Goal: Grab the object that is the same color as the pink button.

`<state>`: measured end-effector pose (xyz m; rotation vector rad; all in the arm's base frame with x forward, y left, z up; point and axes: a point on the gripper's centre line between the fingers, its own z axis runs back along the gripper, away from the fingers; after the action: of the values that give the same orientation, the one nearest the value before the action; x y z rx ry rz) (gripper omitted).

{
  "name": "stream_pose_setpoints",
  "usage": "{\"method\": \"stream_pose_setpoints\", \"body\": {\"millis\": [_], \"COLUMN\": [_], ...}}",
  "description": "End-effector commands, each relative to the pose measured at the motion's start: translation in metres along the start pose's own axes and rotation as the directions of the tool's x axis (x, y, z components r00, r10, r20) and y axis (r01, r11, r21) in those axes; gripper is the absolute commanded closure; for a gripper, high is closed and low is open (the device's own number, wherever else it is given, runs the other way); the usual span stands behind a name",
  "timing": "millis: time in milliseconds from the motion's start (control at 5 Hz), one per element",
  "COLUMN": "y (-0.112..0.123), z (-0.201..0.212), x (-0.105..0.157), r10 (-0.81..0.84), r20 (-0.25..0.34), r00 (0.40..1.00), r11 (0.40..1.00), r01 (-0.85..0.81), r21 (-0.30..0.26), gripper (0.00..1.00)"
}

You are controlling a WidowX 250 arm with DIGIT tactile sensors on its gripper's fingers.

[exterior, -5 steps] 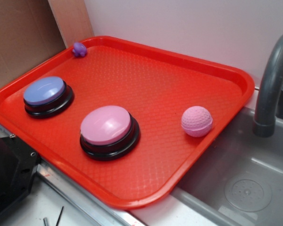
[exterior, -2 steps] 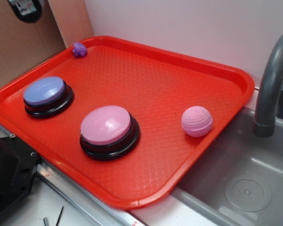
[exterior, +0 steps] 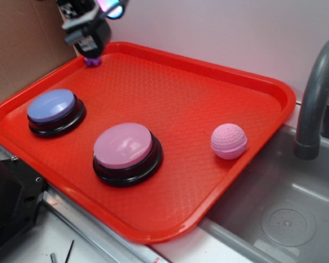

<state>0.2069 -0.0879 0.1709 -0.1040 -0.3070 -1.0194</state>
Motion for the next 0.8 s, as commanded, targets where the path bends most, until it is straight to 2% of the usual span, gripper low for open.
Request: {"method": "stream_pose_setpoints", "body": {"millis": [0, 200, 600], "y": [0.005, 0.005, -0.015], "z": [-0.04, -0.076, -0.127], "x": [0.028, 0.045, 0.064], "r10": [-0.227, -0.259, -0.351], "r20": [0.116, 0.058, -0.014], "r00": [0.967, 0.964, 0.936], "r11": [0.969, 0.957, 0.919], "r01": [0.237, 0.265, 0.341], "r21": [-0.077, -0.121, -0.199], "gripper": [0.0, 0.0, 0.0]}}
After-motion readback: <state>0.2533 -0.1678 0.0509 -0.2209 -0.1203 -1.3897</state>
